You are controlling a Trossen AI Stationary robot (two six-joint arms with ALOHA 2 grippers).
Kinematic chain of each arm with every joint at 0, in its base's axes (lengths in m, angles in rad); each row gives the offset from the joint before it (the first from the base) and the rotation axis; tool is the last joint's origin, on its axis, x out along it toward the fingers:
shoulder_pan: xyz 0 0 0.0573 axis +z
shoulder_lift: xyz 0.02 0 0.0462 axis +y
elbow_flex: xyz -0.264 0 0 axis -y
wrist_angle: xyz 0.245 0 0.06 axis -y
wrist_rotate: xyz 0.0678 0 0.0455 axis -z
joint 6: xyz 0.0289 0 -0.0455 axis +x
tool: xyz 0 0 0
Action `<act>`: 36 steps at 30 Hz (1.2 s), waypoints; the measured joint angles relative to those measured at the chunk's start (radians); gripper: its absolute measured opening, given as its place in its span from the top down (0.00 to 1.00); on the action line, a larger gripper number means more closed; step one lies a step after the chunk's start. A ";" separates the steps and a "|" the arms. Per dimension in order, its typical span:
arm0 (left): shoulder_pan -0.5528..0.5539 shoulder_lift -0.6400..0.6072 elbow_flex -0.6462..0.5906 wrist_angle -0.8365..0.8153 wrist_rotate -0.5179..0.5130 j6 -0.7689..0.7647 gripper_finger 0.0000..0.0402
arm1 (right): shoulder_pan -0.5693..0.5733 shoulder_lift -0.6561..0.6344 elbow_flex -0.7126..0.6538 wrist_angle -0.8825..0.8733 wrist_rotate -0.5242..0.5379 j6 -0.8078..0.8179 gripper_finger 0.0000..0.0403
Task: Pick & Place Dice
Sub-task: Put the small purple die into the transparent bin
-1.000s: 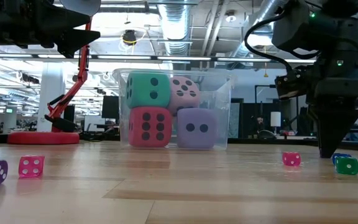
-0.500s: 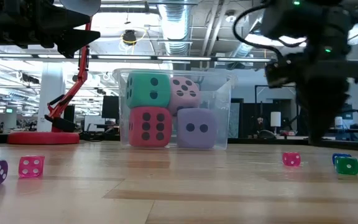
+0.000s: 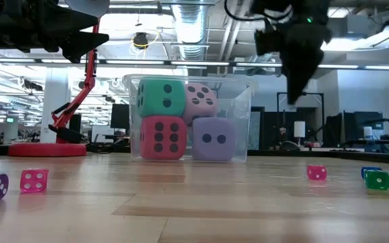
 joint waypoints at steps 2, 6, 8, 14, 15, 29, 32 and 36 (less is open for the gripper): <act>0.000 0.000 0.000 0.000 0.000 0.000 0.32 | -0.024 0.000 0.051 -0.017 0.000 -0.034 0.86; 0.000 0.000 0.000 0.000 0.000 0.000 0.32 | -0.068 -0.001 0.126 -0.009 0.000 -0.090 0.86; 0.000 0.000 0.000 0.000 0.000 0.000 0.32 | -0.085 -0.001 0.159 -0.015 0.000 -0.107 0.86; 0.000 0.000 0.000 0.000 0.000 0.002 0.32 | -0.129 -0.002 0.265 0.014 0.018 -0.175 0.86; 0.000 0.000 0.000 0.000 0.000 0.002 0.32 | -0.137 -0.002 0.267 0.045 0.027 -0.184 0.86; 0.000 0.000 0.000 0.000 0.000 0.003 0.32 | -0.157 0.008 0.214 0.272 0.158 -0.179 0.86; 0.000 0.000 0.000 0.000 0.000 0.003 0.32 | -0.155 0.006 0.198 0.295 0.157 -0.171 0.86; 0.000 0.000 0.000 0.000 0.000 0.003 0.32 | -0.147 0.009 0.143 0.374 0.151 -0.161 0.86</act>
